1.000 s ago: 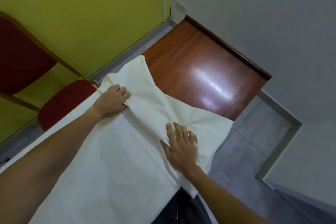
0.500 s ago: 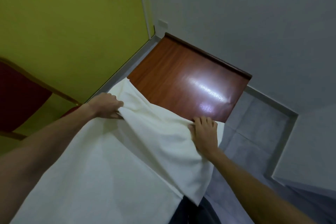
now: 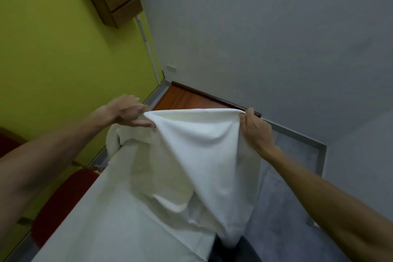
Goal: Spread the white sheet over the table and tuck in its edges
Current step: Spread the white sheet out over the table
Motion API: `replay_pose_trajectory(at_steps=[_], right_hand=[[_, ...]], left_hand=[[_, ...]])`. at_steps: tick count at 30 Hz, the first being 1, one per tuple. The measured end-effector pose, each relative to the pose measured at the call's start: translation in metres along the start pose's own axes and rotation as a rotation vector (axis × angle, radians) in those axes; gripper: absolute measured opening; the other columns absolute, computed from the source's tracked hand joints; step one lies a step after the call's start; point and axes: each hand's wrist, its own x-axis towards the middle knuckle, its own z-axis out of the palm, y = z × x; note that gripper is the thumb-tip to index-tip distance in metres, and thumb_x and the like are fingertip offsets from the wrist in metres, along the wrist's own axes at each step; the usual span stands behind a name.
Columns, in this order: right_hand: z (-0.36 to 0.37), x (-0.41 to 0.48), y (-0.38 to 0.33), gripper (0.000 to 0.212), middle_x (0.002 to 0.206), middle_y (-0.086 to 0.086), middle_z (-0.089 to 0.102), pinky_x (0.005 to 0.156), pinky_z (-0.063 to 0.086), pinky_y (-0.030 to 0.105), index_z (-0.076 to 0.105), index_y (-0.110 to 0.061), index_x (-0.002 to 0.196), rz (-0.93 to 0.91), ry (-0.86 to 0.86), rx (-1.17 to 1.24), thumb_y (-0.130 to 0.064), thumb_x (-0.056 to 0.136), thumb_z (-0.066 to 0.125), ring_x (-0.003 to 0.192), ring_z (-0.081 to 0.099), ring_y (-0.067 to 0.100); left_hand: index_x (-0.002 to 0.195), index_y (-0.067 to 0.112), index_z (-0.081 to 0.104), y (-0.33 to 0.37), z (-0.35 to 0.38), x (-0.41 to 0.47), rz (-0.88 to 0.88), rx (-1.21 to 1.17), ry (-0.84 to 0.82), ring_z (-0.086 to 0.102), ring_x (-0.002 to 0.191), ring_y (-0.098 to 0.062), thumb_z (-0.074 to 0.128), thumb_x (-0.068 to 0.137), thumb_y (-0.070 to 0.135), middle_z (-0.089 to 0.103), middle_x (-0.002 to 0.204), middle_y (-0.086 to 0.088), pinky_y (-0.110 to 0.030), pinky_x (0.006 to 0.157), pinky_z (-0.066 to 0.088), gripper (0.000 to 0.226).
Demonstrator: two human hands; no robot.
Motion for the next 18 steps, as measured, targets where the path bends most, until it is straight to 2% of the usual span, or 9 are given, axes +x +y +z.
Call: replay_pose_trajectory(at_steps=[2,5,9,12,15,18], right_hand=[[-0.015,0.035,0.010,0.033,0.075,0.023,0.064,0.055,0.034,0.041,0.046,-0.008,0.098,0.002,0.048,-0.014,-0.037,0.108,0.033,0.066,0.063,0.049],[-0.032,0.092,0.028,0.044,0.074,0.024,0.064,0.053,0.033,0.040,0.048,-0.006,0.096,-0.070,0.146,-0.033,-0.044,0.102,0.025,0.063,0.063,0.049],[-0.040,0.174,0.058,0.050,0.079,0.025,0.065,0.054,0.034,0.040,0.050,-0.005,0.098,-0.126,0.185,-0.056,-0.046,0.100,0.021,0.065,0.064,0.049],[-0.038,0.237,0.080,0.049,0.083,0.024,0.065,0.054,0.036,0.042,0.050,-0.006,0.098,-0.156,0.207,-0.064,-0.046,0.102,0.023,0.065,0.064,0.049],[-0.032,0.290,0.108,0.046,0.083,0.021,0.063,0.051,0.043,0.044,0.050,-0.009,0.096,-0.161,0.251,-0.128,-0.046,0.105,0.024,0.060,0.063,0.047],[-0.024,0.331,0.133,0.039,0.085,0.019,0.061,0.049,0.036,0.040,0.051,-0.009,0.095,-0.127,0.251,-0.187,-0.040,0.107,0.032,0.061,0.062,0.045]], left_hand=[[0.065,0.023,0.042,-0.009,-0.014,0.025,-0.037,-0.035,0.064,0.041,0.041,-0.020,0.006,0.076,0.093,0.031,0.046,0.010,-0.034,0.045,0.046,0.079],[0.066,0.023,0.042,-0.020,-0.029,0.064,-0.110,0.004,0.111,0.056,0.052,-0.030,0.012,0.078,0.088,0.049,0.052,-0.003,-0.030,0.047,0.042,0.073],[0.068,0.016,0.051,-0.045,-0.047,0.124,-0.201,0.027,0.136,0.046,0.049,-0.027,0.004,0.073,0.090,0.044,0.053,-0.002,-0.027,0.046,0.033,0.087],[0.068,0.016,0.047,-0.069,-0.055,0.173,-0.222,0.039,0.171,0.047,0.049,-0.028,0.011,0.075,0.084,0.054,0.056,-0.009,-0.028,0.047,0.035,0.077],[0.068,0.016,0.046,-0.092,-0.066,0.223,-0.224,0.086,0.231,0.060,0.053,-0.034,0.018,0.077,0.078,0.062,0.060,-0.016,-0.027,0.046,0.032,0.069],[0.069,0.013,0.045,-0.103,-0.072,0.268,-0.261,0.108,0.234,0.062,0.052,-0.036,0.024,0.081,0.076,0.062,0.060,-0.020,-0.026,0.044,0.027,0.067]])
